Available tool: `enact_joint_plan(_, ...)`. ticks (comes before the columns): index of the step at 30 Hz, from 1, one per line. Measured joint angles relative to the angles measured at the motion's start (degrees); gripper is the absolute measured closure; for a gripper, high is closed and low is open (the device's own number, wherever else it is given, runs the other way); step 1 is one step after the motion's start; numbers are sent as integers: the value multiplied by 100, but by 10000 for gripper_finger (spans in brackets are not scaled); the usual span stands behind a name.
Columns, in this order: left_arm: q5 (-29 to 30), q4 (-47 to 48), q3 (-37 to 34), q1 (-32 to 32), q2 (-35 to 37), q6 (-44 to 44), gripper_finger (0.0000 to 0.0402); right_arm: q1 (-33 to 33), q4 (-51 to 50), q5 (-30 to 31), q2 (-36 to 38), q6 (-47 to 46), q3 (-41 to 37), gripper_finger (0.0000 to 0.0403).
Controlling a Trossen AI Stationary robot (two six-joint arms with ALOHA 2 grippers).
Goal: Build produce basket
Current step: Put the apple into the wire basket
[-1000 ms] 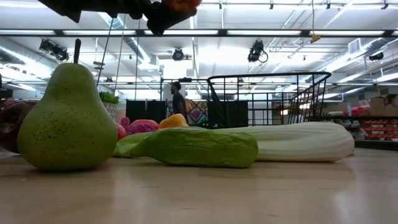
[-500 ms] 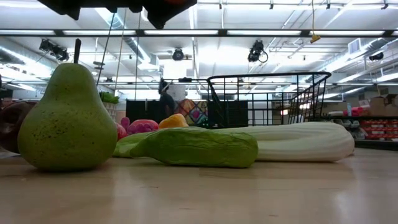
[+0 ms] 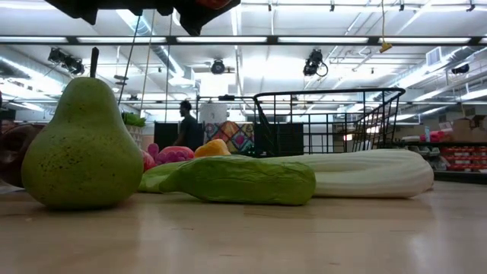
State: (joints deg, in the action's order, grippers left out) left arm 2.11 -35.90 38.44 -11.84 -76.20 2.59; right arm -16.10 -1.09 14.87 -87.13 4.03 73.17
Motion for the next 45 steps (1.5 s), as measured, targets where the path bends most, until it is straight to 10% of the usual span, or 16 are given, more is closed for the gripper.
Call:
enact_joint_plan(21,49,69,7,9,11,104,72,-65,-77,-31,363,-582,-11,156)
enact_joint_plan(30,446,342,9,4,11,750,72,-415,-1476,394,1078,-1148,-11,122)
enact_joint_plan(45,1766,473,9,15,11,6920,64,-984,-3440,1530,1040,-2844,-464,142)
